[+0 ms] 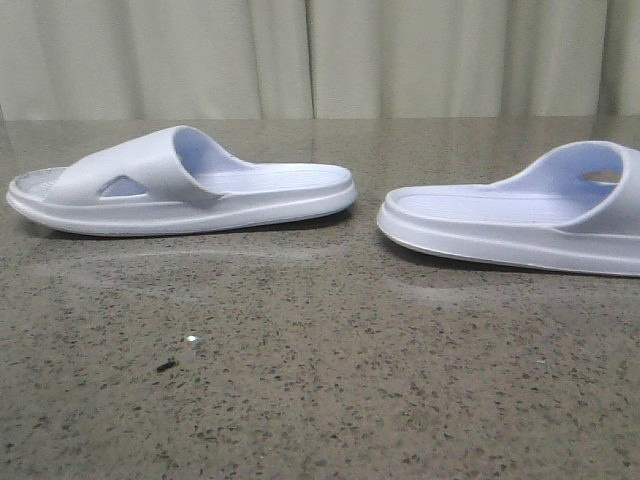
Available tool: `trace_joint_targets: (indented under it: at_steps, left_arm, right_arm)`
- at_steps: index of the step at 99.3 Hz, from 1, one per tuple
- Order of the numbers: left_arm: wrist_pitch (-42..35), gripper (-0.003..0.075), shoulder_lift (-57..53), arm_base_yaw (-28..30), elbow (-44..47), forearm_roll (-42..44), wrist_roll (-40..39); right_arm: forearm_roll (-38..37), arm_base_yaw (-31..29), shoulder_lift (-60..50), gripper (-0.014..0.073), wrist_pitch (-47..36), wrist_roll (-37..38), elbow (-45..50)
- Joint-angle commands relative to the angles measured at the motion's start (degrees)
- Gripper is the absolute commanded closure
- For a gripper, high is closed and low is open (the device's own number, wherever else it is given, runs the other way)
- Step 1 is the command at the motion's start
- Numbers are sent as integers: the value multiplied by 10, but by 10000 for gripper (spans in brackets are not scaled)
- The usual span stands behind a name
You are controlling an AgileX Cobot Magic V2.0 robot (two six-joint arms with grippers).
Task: Insert blue slippers together front up
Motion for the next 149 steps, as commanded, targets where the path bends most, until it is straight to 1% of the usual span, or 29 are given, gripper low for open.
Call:
trace_joint_targets:
  at_steps: [1, 16, 23, 30, 37, 43, 47, 49, 50, 55, 56, 57, 59, 63, 64, 68, 73, 75, 90, 100, 115, 129, 149]
  left_arm:
    - [-4, 705, 54, -6, -62, -30, -5]
    - [17, 705, 139, -6, -134, -42, -2]
    - [10, 704, 170, -6, -153, -43, 1]
    - [3, 703, 199, -6, -159, -58, 1]
    - [2, 699, 224, -6, -163, -81, 1]
    - [6, 672, 240, -6, -163, -90, 1]
    - [10, 631, 251, -6, -163, -92, 1]
    - [11, 594, 257, -6, -163, -93, 1]
    - [11, 594, 257, -6, -163, -94, 1]
    - [14, 512, 266, -6, -163, -99, 1]
    - [14, 485, 268, -6, -163, -101, 1]
    - [14, 471, 270, -6, -163, -102, 1]
    - [14, 412, 274, -6, -163, -105, 1]
    - [14, 324, 278, -6, -163, -109, 1]
    - [14, 324, 278, -6, -163, -109, 1]
    - [13, 241, 285, -6, -163, -115, 1]
    - [13, 199, 289, -6, -163, -121, 1]
    - [13, 194, 293, -6, -163, -121, 1]
    - [19, 214, 312, -6, -163, -125, 1]
    - [22, 249, 335, -6, -163, -134, 1]
    - [23, 304, 388, -6, -163, -206, 1]
    - [30, 347, 444, -7, -163, -250, 1]
    - [64, 407, 514, -7, -164, -252, 1]
  right_arm:
    - [35, 0, 52, 700, -29, 1, -52]
    - [58, 0, 126, 697, -15, 1, -106]
    - [61, 0, 152, 661, -9, 1, -126]
    - [67, 0, 171, 575, -7, 1, -139]
    - [77, 0, 185, 453, -7, 1, -148]
    - [97, 0, 191, 333, -8, 1, -150]
    - [109, 0, 195, 257, -9, 1, -151]
    - [113, 0, 197, 223, -9, 1, -151]
    - [117, 0, 198, 213, -9, 1, -151]
    - [124, 0, 199, 156, -7, 1, -151]
    - [124, 0, 200, 145, -7, 1, -151]
    - [124, 0, 200, 140, -7, 1, -151]
    - [124, 0, 201, 129, -7, 1, -151]
    - [124, 0, 203, 120, -7, 1, -151]
    - [124, 0, 203, 119, -7, 1, -151]
    - [124, 0, 204, 118, -7, 1, -151]
    - [124, 0, 204, 118, -7, 1, -151]
    - [124, 0, 204, 118, -7, 1, -151]
    - [124, 0, 204, 118, -7, 1, -151]
    - [124, 0, 204, 118, -7, 1, -151]
    - [125, 0, 204, 118, -7, 1, -151]
    - [125, 0, 204, 118, -7, 1, -151]
    - [125, 0, 204, 118, -7, 1, -151]
